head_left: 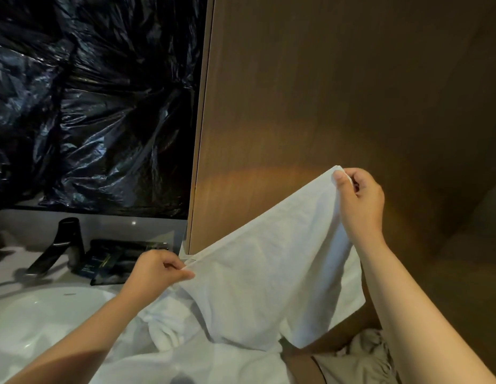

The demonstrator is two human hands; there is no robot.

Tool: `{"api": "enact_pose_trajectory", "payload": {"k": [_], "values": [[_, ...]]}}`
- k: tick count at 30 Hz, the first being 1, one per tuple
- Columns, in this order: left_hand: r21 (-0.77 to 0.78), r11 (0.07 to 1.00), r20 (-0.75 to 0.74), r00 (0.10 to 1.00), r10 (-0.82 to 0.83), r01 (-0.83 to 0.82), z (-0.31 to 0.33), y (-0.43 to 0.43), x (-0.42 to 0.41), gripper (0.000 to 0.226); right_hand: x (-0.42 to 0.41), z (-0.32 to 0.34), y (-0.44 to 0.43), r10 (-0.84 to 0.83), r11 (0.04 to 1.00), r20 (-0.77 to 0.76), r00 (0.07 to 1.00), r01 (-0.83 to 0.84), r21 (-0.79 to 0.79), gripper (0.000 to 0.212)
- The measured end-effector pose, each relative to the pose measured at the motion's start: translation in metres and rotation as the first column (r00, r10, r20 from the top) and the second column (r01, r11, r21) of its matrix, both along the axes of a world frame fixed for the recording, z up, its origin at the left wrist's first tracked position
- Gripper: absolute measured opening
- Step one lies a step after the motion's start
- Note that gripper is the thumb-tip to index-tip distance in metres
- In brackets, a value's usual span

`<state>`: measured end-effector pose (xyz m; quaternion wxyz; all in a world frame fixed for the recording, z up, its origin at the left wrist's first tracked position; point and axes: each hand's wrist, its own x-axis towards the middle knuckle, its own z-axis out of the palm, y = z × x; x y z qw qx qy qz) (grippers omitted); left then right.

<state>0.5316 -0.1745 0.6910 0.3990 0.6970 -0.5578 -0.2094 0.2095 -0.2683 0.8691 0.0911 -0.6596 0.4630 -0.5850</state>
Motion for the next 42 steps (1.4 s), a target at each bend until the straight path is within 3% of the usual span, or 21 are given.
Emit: {"api": "enact_pose_trajectory", "payload": {"k": [8,14,18,23,32,37,42], "values": [[-0.185,0.982,-0.058,0.998,0.029,-0.039,0.035,-0.011,0.018,0.013,-0.013,0.005,-0.008,-0.080,0.997,0.050,0.996,0.081,-0.013,0.018],[-0.325,0.943,0.020,0.996,0.083,-0.072,0.096,-0.032,0.032,0.008,-0.023,0.024,-0.016,-0.144,0.989,0.139,0.980,0.148,-0.018,0.023],[-0.394,0.904,-0.157,0.981,0.111,-0.165,0.126,-0.042,0.026,0.017,-0.025,0.029,-0.019,-0.149,0.988,0.173,0.974,0.154,-0.011,0.025],[-0.493,0.826,-0.267,0.951,0.156,-0.274,0.145,-0.045,0.014,0.008,-0.030,0.016,-0.021,-0.174,0.985,0.205,0.963,0.174,0.016,0.028],[-0.414,0.859,-0.289,0.939,0.189,-0.300,0.127,-0.047,0.017,0.012,-0.036,-0.031,-0.028,-0.263,0.953,0.191,0.946,0.223,0.206,0.030],[-0.417,0.865,-0.256,0.950,0.182,-0.278,0.125,-0.044,0.014,0.005,-0.040,-0.052,-0.033,-0.326,0.920,0.191,0.926,0.264,0.291,0.029],[-0.453,0.850,-0.265,0.951,0.159,-0.268,0.135,-0.041,0.003,0.016,-0.048,-0.055,-0.037,-0.328,0.893,0.149,0.933,0.256,0.369,0.032]]}}
